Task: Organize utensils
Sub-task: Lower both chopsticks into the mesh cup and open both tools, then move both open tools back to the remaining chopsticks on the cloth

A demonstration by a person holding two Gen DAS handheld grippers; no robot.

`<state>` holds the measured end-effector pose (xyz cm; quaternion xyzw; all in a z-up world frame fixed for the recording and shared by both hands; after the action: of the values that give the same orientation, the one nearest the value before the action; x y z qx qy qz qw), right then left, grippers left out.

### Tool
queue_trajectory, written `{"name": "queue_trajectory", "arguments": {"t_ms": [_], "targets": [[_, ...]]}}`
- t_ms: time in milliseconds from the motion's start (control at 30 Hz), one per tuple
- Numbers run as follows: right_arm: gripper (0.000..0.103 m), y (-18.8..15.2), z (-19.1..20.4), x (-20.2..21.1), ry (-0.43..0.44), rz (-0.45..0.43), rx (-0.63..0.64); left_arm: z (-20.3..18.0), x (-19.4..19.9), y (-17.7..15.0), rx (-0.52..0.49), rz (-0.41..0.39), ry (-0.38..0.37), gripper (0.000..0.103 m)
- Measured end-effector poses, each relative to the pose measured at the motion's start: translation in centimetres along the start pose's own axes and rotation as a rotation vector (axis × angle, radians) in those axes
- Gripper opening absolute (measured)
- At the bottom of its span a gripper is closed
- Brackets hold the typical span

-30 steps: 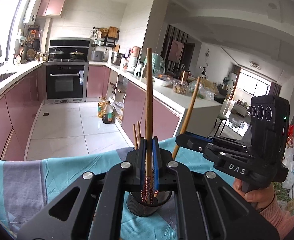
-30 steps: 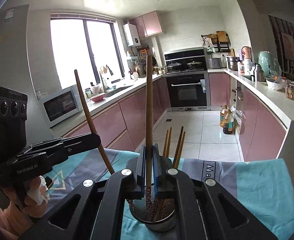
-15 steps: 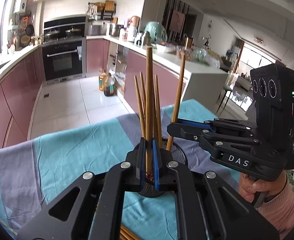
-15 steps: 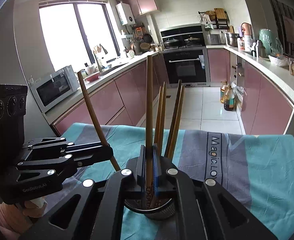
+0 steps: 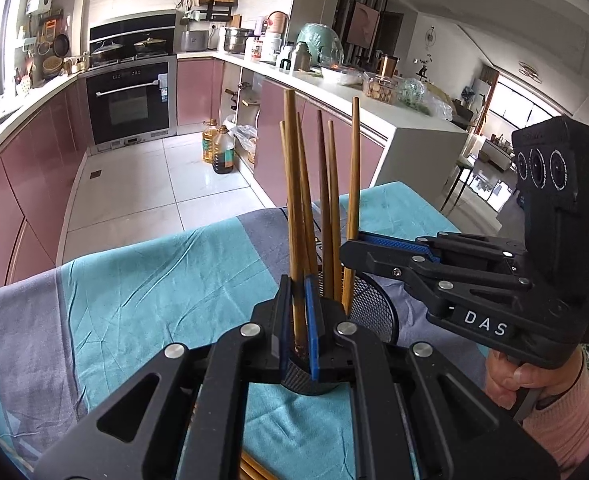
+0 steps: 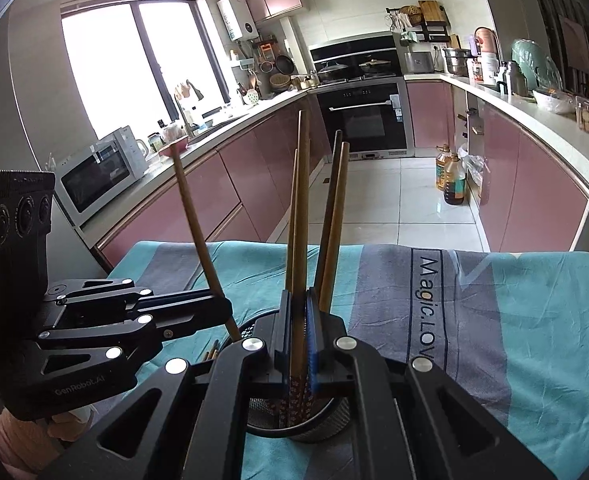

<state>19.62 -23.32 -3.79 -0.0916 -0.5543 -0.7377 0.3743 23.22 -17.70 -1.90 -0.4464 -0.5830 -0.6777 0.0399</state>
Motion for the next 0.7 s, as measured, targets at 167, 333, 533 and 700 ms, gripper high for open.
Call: {"name": "queue_trajectory", "arguments": {"t_ms": [167,333,533,700], "targets": [[0.008,0.0,-0.6,-0.3,-0.005,0.006,-0.021,0.5,0.1,-0.4,0.013,-0.002,0.003,0.013],[0.008,-0.6,-0.7,-0.2,-0.010,0.008,-0.034,0.9,0.8,-1.0,0.025,-0.019,0.014,0.014],[0.014,-1.4,-0.2,1.0,-0.001,-0.004,-0.024,1.5,3.1,-2.4,0.023,-0.069,0.059,0.022],[0.019,-2.5,1.5,3.3,0.057,-0.033,0.014,2.7,5.6,-4.5,0.039,-0.094,0.100,0.030]]}}
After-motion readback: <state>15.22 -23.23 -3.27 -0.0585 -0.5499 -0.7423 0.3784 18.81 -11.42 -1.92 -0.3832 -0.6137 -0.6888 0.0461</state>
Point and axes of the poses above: each gripper's, at about its wrist camera, not at the fingertips, and x roughly against the way its jaws point, z to its left, y to its top, the point moved 7 cm from there along -x, roughly the way its jaws point, and after that the axes turned 7 degrees about -x, right-handed, at the moved point
